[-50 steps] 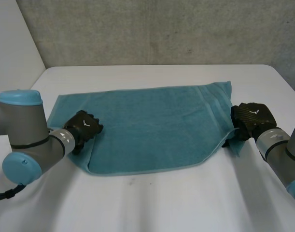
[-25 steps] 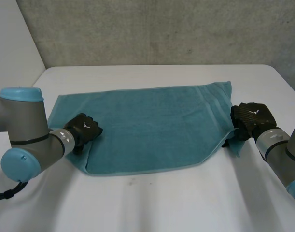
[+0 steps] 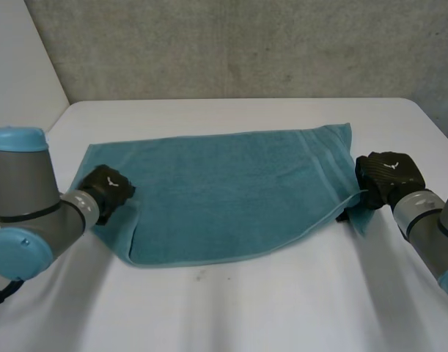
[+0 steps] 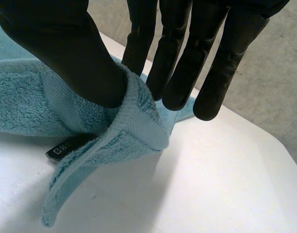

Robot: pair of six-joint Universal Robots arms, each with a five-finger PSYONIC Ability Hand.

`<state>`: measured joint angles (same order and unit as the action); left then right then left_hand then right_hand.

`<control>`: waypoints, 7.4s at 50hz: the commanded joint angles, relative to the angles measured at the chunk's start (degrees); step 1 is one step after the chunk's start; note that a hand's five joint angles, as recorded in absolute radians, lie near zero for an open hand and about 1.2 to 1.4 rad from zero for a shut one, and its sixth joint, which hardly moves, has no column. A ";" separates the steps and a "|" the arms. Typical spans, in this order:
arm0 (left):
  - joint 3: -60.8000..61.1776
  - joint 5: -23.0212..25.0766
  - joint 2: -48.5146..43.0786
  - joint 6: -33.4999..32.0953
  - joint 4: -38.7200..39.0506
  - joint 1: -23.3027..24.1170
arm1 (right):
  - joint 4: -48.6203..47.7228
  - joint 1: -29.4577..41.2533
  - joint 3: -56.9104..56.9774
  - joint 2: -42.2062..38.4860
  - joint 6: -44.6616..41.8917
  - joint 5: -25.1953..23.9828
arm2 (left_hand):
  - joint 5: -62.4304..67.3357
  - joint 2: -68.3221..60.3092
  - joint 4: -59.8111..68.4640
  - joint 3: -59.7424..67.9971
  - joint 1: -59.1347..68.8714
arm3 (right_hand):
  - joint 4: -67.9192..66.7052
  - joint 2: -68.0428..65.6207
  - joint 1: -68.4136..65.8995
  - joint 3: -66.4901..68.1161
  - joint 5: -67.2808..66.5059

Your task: Fold the laundry

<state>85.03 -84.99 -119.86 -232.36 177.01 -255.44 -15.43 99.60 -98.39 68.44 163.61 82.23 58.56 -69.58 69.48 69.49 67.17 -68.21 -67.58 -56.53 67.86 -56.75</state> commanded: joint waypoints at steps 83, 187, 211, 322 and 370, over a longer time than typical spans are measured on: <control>-6.01 7.65 -6.97 -4.86 -6.41 -2.79 | 0.67 0.60 -0.48 0.55 -1.98 -0.14 | -31.09 32.11 -32.02 -32.03 -29.70 | -11.79 -12.42 -23.47 12.14 -13.25; 17.01 7.65 23.09 21.59 8.71 -17.99 | 11.57 -14.78 -10.86 3.10 21.74 -9.55 | 11.44 -10.42 10.52 10.51 12.83 | 41.48 40.85 29.80 -41.13 40.02; 17.01 7.65 22.21 21.77 9.32 -18.08 | 9.28 -9.68 -3.47 -5.42 32.47 -6.29 | 11.44 -10.42 10.52 10.51 12.83 | 36.77 36.13 25.08 -36.41 35.30; 11.29 -1.14 10.08 27.90 22.24 -2.88 | 14.29 -17.05 9.28 -2.87 -12.26 -8.13 | -58.56 59.58 -59.48 -59.49 -57.17 | 47.23 46.60 35.55 -46.88 45.77; 15.87 -0.97 12.28 34.34 23.91 -3.23 | 3.39 -27.17 10.33 -13.33 -17.36 -8.67 | -58.56 59.58 -59.48 -59.49 -57.17 | -11.79 -12.42 -23.47 12.14 -13.25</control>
<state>100.69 -85.96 -107.58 -198.02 200.89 -258.82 -10.81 75.82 -89.66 55.07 146.14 67.21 1.67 -9.45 9.64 9.56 10.08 -68.20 -67.58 -54.44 67.70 -55.34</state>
